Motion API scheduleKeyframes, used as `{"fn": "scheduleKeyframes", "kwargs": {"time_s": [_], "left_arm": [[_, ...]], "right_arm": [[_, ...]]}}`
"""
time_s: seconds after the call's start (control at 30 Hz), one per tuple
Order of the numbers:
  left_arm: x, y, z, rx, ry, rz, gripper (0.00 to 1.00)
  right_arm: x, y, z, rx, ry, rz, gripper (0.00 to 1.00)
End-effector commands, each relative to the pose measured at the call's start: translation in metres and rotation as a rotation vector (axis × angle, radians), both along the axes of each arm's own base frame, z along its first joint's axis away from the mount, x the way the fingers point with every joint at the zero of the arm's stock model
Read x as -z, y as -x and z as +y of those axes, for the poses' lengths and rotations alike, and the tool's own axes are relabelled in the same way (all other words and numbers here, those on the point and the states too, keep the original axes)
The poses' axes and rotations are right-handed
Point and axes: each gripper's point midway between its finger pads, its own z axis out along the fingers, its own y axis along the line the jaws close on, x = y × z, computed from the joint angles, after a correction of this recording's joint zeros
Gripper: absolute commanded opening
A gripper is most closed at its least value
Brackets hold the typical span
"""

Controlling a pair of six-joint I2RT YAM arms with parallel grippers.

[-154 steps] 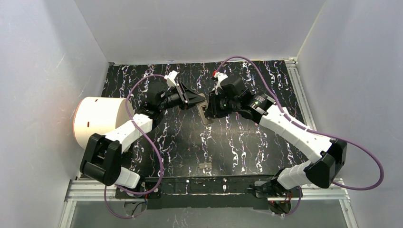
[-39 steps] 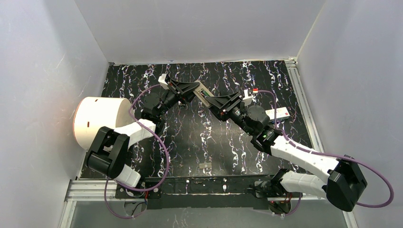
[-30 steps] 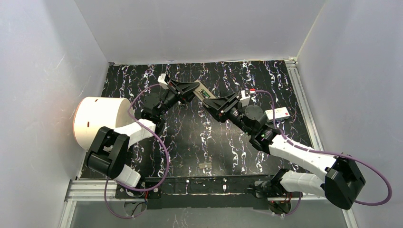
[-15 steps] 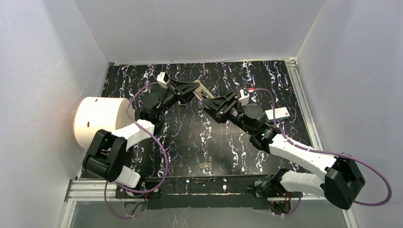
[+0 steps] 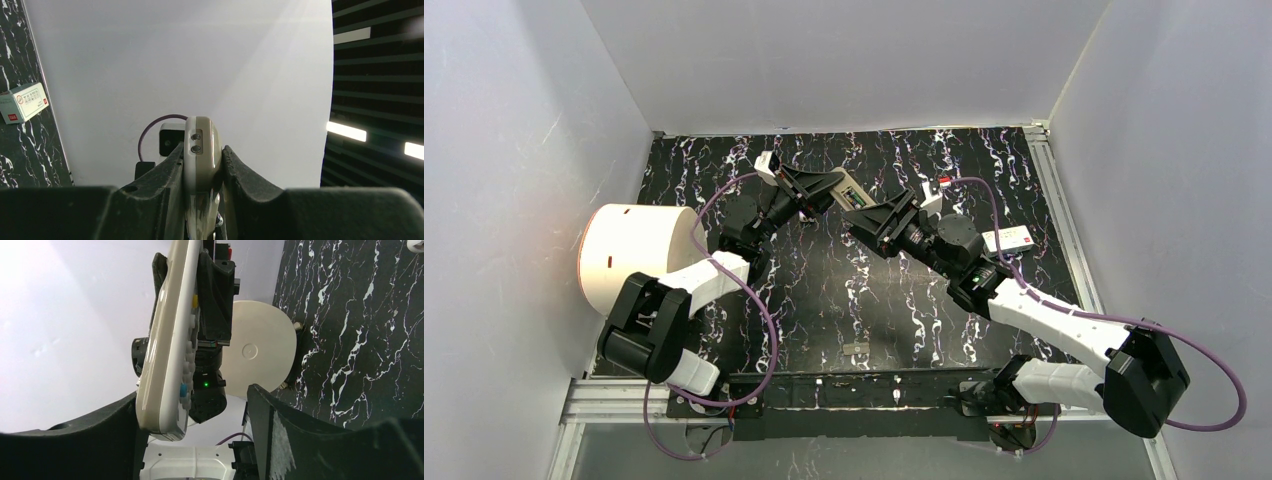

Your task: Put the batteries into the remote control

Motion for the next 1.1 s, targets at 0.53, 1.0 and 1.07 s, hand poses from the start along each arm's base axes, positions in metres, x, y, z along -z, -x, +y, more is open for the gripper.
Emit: {"fn": "scheduleKeyframes", "kwargs": {"time_s": [0.53, 1.0, 1.07], "left_arm": [[-0.032, 0.01, 0.004, 0.003, 0.057, -0.079, 0.0], [-0.035, 0.014, 0.004, 0.017, 0.058, -0.087, 0.0], [-0.037, 0.015, 0.004, 0.02, 0.058, -0.093, 0.0]], "right_arm": [[-0.07, 0.003, -0.025, 0.086, -0.162, -0.172, 0.84], [-0.06, -0.007, -0.019, 0.1, -0.138, -0.115, 0.58], [-0.058, -0.008, -0.019, 0.105, -0.135, -0.112, 0.55]]}}
